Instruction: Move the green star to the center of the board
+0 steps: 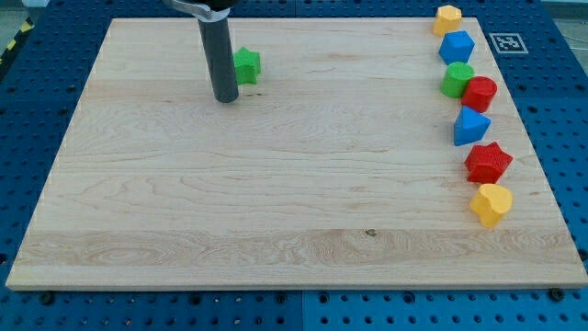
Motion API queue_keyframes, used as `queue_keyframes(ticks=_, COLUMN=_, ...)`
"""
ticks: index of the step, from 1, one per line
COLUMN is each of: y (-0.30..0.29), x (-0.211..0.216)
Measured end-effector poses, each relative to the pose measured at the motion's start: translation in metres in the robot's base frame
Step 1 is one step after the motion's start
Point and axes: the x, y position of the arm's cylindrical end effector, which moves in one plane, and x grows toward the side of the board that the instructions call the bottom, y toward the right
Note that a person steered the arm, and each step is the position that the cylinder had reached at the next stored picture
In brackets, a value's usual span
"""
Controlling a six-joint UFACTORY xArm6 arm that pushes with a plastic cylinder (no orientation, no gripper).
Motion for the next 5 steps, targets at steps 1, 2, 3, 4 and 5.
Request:
queue_keyframes(ticks=1, y=0.000, x=-0.011)
queue_keyframes(ticks=2, y=0.000, x=-0.031)
queue_keyframes(ticks=3, y=0.002, x=-0.055)
queue_keyframes(ticks=4, y=0.011, x=-0.072)
queue_keyframes(ticks=5, y=0.016, x=-0.092)
